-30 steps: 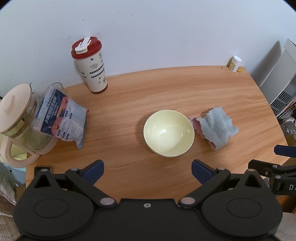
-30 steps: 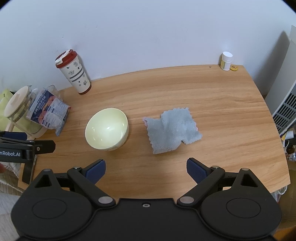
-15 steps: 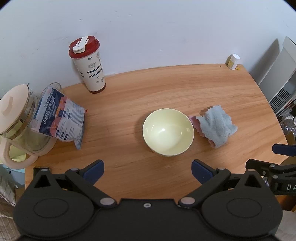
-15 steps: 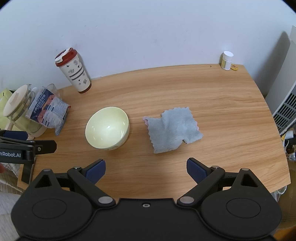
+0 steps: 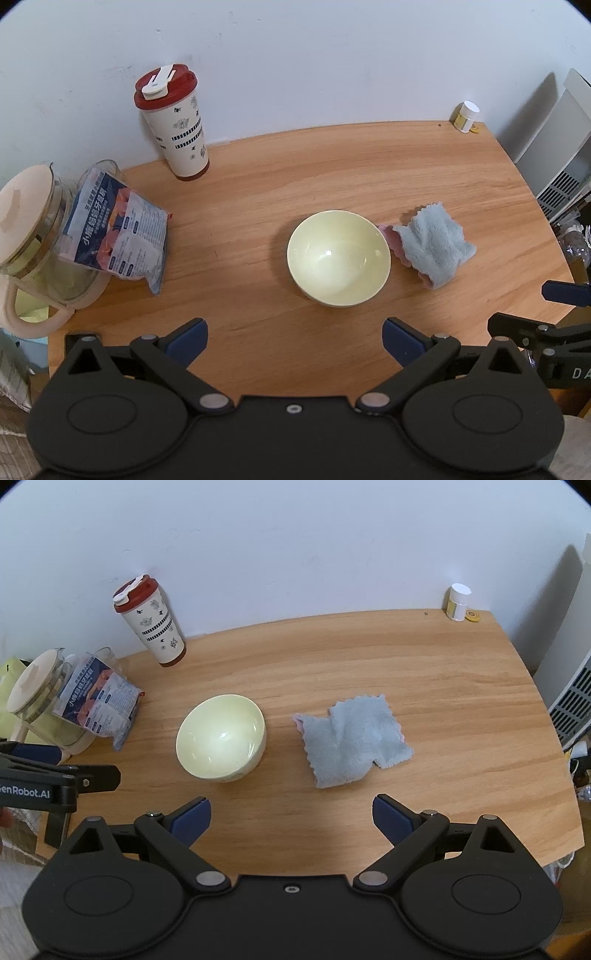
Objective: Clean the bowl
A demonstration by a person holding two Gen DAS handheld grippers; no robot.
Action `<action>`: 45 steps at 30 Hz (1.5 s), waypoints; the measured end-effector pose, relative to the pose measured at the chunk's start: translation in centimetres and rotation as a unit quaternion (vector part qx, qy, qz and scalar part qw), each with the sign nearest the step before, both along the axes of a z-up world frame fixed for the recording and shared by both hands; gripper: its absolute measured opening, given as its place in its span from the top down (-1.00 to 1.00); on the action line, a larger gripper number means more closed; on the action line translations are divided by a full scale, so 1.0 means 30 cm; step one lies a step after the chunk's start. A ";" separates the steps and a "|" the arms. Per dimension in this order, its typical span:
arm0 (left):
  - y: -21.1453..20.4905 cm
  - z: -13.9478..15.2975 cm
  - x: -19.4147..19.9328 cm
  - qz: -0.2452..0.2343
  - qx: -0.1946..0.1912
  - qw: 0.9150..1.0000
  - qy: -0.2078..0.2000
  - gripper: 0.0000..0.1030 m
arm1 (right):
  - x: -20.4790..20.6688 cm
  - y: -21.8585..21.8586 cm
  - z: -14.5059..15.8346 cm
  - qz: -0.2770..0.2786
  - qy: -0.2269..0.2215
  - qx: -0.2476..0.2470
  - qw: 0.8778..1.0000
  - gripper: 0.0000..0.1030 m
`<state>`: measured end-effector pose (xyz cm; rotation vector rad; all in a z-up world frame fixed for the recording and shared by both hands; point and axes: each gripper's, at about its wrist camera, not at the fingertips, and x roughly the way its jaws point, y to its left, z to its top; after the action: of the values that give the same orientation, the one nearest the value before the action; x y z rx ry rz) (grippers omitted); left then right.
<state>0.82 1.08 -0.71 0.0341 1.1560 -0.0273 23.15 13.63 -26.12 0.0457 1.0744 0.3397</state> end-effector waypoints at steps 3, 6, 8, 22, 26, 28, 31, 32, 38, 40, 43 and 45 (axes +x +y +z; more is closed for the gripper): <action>0.008 -0.003 0.007 -0.001 0.000 1.000 0.001 -0.99 | 0.010 0.009 0.002 -0.003 0.001 -0.001 1.000 -0.88; 0.014 -0.009 0.016 -0.004 -0.002 1.000 0.007 -0.99 | 0.005 0.016 0.005 -0.004 -0.003 0.000 1.000 -0.88; 0.022 -0.010 0.023 -0.005 -0.003 1.000 0.011 -0.99 | 0.010 0.024 0.007 -0.004 -0.004 0.000 1.000 -0.88; 0.101 -0.023 0.027 -0.006 -0.021 1.000 0.019 -0.99 | 0.018 0.052 0.025 -0.020 -0.020 0.008 1.000 -0.88; 0.136 -0.030 0.037 -0.002 -0.033 0.999 0.022 -0.99 | 0.018 0.060 0.051 -0.020 -0.073 -0.003 0.997 -0.88; 0.156 -0.038 0.047 0.003 -0.042 0.999 0.025 -0.99 | 0.030 0.063 0.045 -0.014 -0.091 -0.017 0.996 -0.87; 0.176 -0.054 0.065 0.010 -0.045 0.999 0.024 -0.99 | 0.050 0.061 0.023 -0.008 -0.106 -0.039 0.994 -0.79; 0.178 -0.063 0.074 0.013 -0.042 0.999 0.024 -0.99 | 0.063 0.056 0.010 -0.007 -0.107 -0.047 0.993 -0.77; 0.182 -0.120 0.137 0.033 -0.048 0.998 0.019 -0.99 | 0.139 0.017 -0.070 -0.005 -0.092 -0.079 0.993 -0.31; 0.180 -0.152 0.163 0.049 -0.052 0.997 0.019 -0.99 | 0.182 0.009 -0.103 0.001 -0.087 -0.083 0.993 -0.31; 0.165 -0.200 0.199 0.050 -0.051 0.997 0.018 -0.99 | 0.248 0.000 -0.158 0.021 -0.088 -0.098 0.991 -0.31; 0.154 -0.229 0.218 0.051 -0.044 0.998 0.014 -0.99 | 0.291 -0.014 -0.195 0.032 -0.082 -0.090 0.992 -0.31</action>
<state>7.34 5.71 -7.59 -0.1048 1.1826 0.0120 31.89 13.22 -31.97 -0.1749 0.9414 0.2980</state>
